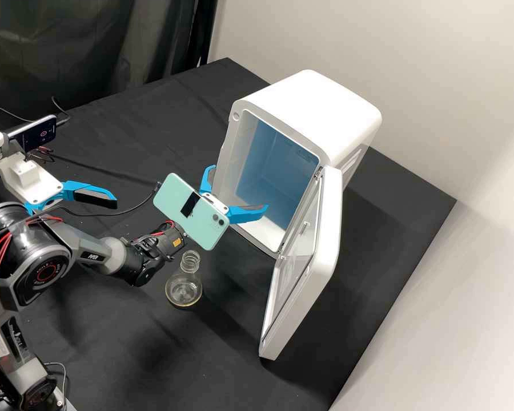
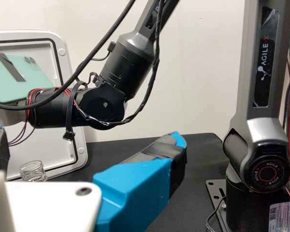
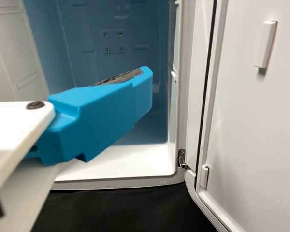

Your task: Place the flask in the incubator

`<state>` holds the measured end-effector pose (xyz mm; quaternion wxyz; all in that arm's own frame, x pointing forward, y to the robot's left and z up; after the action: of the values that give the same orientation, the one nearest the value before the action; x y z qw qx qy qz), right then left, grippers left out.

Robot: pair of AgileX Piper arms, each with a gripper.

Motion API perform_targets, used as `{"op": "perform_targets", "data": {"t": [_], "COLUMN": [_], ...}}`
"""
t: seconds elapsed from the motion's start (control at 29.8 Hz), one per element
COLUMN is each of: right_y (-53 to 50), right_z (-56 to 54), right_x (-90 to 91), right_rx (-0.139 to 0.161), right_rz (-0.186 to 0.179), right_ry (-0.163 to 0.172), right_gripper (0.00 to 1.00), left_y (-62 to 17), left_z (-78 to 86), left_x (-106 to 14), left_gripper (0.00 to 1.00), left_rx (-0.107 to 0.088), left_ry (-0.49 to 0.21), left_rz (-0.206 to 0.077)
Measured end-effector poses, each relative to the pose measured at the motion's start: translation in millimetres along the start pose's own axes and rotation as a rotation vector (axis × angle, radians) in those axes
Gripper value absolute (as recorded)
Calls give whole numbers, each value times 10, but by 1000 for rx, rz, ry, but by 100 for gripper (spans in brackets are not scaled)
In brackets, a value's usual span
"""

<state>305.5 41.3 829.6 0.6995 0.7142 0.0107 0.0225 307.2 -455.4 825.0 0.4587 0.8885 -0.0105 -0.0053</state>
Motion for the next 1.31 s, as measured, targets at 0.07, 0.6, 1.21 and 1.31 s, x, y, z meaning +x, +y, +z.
{"op": "perform_targets", "data": {"t": [0.07,0.6,1.21,1.31], "right_y": [0,0,0,0], "right_z": [0,0,0,0], "right_x": [0,0,0,0], "right_rx": [0,0,0,0], "right_rz": [0,0,0,0], "right_ry": [0,0,0,0], "right_gripper": [100,100,100,100], "left_y": [0,-77,-352,-373], "left_z": [0,-19,-403,-475], "left_x": [0,-52,-738,-836], "left_gripper": [100,100,100,100], "left_rx": [0,-1,7,0], "left_ry": [0,7,73,91], "left_rz": [0,-27,-85,-77]}}
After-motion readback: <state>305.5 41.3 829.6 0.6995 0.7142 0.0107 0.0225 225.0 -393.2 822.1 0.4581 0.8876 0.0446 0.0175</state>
